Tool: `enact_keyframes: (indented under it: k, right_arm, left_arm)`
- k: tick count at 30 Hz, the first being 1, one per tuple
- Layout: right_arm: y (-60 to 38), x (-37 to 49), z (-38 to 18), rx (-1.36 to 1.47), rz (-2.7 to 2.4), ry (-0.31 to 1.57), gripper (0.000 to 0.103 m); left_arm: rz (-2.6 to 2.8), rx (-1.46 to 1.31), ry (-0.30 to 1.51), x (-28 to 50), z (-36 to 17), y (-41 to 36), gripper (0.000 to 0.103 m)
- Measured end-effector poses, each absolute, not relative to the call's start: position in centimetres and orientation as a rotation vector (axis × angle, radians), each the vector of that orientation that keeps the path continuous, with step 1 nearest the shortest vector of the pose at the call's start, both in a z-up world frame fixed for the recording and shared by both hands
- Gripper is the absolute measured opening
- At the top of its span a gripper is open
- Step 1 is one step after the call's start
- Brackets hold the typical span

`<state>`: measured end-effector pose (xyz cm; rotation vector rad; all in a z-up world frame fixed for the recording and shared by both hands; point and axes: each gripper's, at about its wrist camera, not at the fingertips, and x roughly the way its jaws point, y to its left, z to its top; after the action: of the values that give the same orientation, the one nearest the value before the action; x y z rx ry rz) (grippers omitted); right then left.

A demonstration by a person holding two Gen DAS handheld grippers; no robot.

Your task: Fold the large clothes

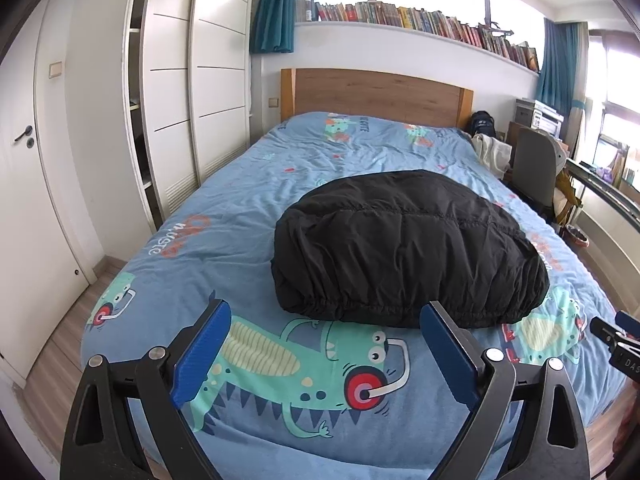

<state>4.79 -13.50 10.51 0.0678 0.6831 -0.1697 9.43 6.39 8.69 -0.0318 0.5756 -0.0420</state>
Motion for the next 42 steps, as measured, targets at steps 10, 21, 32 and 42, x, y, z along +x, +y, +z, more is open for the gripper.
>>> enact_keyframes:
  k: [10, 21, 32, 42]
  right_arm:
    - [-13.0, 5.5, 9.3, 0.067, -0.169, 0.701, 0.078]
    - [-13.0, 6.8, 7.8, 0.07, -0.175, 0.733, 0.078]
    - [-12.6, 7.8, 5.6, 0.064, -0.178, 0.785, 0.078]
    - [-12.4, 8.2, 4.8, 0.051, -0.176, 0.81, 0.078]
  left_arm:
    - [-0.056, 0.014, 0.602, 10.2, 7.8, 5.5, 0.097]
    - [-0.051, 0.043, 0.649, 11.4, 5.9, 4.8, 0.097]
    - [-0.048, 0.08, 0.702, 12.5, 3.6, 4.5, 0.101]
    - [-0.079, 0.076, 0.752, 13.1, 1.8, 4.2, 0.101]
